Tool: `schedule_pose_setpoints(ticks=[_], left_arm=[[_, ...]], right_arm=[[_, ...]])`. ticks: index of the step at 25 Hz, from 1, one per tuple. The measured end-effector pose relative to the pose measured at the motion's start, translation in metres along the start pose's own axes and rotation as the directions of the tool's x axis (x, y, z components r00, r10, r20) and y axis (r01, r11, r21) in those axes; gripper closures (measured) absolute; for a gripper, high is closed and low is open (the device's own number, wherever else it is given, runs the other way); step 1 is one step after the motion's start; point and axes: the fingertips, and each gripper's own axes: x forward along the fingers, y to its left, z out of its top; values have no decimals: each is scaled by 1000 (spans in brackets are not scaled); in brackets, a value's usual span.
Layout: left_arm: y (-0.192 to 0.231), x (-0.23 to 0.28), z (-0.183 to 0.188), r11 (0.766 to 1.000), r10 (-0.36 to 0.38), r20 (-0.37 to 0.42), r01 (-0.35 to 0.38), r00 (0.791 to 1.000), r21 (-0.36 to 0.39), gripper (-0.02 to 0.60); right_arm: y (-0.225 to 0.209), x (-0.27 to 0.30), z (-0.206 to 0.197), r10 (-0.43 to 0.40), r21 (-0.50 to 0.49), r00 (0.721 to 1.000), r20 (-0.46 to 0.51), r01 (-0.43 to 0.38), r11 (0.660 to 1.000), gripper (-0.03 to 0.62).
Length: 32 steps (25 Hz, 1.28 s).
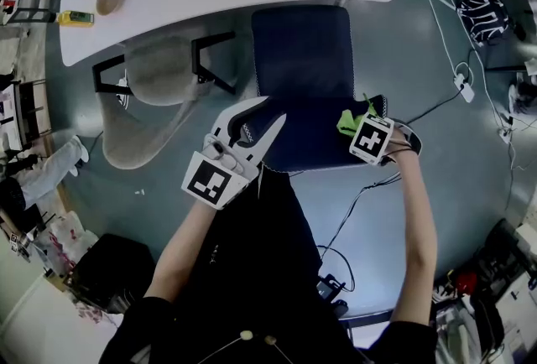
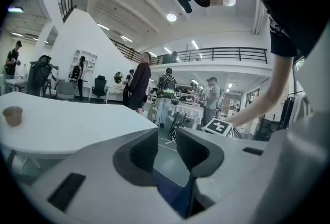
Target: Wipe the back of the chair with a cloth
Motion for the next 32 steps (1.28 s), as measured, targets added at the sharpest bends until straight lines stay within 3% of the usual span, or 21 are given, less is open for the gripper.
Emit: schedule_pose_setpoints(ticks=[3, 7, 16, 27, 32], left_arm=[[1, -5, 4, 1000, 8, 5, -8, 1000, 8, 479], [5, -15, 11, 999, 31, 16, -31, 999, 19, 479], [26, -54, 29, 992, 119, 49, -120, 992, 23, 479], [43, -95, 50, 988, 150, 100, -153, 984, 17, 480], [49, -102, 57, 988, 152, 122, -154, 981, 4, 480]], right_arm=[[17, -6, -4, 25, 50, 1000, -1, -25, 998, 577], [25, -17, 12, -36, 9, 999, 20, 36, 999, 577], [63, -32, 60, -38, -23, 999, 19, 39, 999, 577], [109, -34, 130, 59, -105, 997, 58, -53, 993, 576], [121, -31, 153, 57, -133, 997, 46, -50, 990, 576]])
